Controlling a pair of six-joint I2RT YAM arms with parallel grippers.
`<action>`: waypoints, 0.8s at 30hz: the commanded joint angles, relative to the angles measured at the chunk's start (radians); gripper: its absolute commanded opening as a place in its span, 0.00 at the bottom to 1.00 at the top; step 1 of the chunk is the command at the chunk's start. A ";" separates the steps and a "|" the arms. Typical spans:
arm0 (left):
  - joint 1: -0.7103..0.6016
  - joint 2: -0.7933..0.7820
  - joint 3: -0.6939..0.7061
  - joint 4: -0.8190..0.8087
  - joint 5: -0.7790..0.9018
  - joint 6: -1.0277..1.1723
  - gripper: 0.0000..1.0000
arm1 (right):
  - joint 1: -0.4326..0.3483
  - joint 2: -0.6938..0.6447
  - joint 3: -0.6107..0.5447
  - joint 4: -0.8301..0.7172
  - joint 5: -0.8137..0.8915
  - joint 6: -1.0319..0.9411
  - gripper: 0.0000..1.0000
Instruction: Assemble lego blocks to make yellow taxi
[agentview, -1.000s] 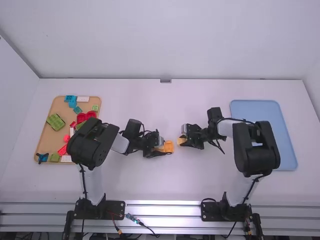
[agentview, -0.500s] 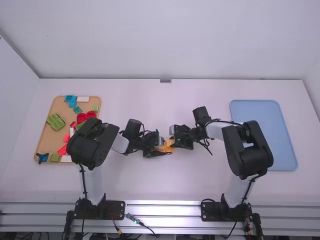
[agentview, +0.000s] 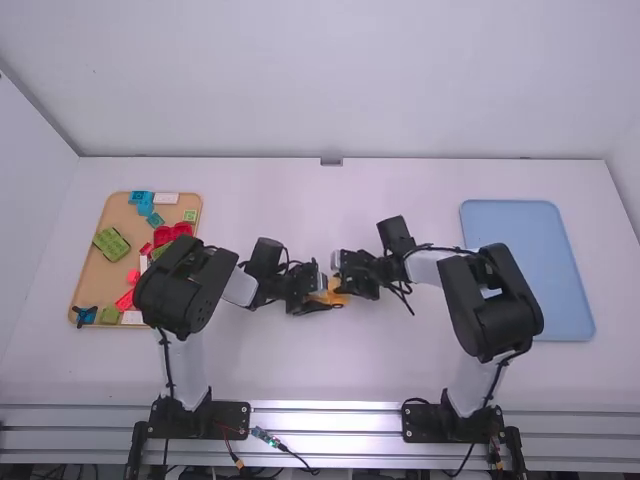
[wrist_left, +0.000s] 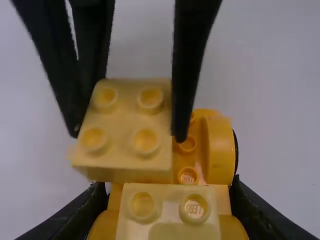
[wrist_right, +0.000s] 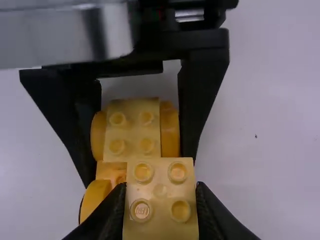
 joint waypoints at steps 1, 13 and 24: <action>0.005 0.007 0.006 -0.004 -0.053 0.004 0.37 | -0.003 -0.066 -0.042 0.015 -0.008 0.018 0.06; 0.004 0.007 0.006 -0.008 -0.019 0.008 0.37 | 0.029 -0.099 -0.094 0.064 0.003 -0.016 0.04; -0.001 0.007 0.006 -0.065 -0.019 0.081 0.30 | 0.032 -0.097 -0.097 0.062 0.026 0.002 0.04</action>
